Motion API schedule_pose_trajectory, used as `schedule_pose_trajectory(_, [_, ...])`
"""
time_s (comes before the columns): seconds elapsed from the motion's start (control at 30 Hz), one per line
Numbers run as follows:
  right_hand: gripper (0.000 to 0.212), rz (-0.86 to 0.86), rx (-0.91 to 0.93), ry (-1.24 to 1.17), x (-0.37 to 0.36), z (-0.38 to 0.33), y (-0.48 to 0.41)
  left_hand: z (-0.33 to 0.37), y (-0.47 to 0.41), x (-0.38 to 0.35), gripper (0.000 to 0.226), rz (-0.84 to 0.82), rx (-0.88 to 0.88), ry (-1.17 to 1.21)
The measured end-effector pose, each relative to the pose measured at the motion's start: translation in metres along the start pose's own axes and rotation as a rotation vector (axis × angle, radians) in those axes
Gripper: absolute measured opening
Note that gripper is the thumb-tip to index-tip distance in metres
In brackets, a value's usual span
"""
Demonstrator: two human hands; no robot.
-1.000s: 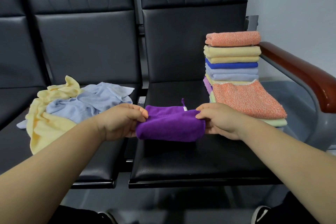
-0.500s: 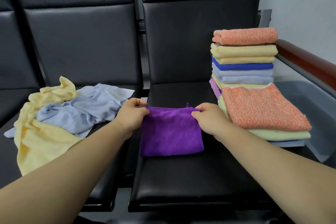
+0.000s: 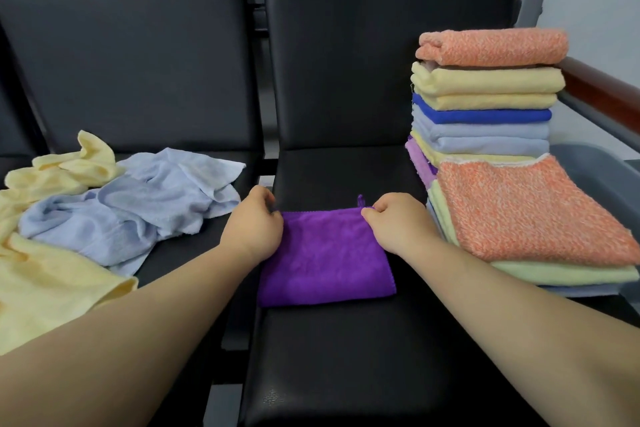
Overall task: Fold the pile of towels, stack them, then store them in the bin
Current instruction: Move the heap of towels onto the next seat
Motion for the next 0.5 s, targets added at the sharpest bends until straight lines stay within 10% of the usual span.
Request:
schedule_pose_trajectory(0.27, [0.068,-0.191,-0.123,0.175,0.012,-0.010,0.009,-0.001,0.004,0.007,0.033,-0.154,0.161,-0.143])
schedule_pose_trajectory(0.5, [0.044,-0.244,-0.093,0.207,0.011,-0.018,0.022,-0.001,0.017,0.005,0.019,-0.223,0.340,0.191])
Point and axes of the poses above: each hand's wrist, its own y-axis away from the middle knuckle, its own x-axis out of the back of the hand, z = x × y, the point moved 1 cm from there along -y, towards the middle knuckle, and after that the axes turned 1 degree about x, right-handed, at the moved point
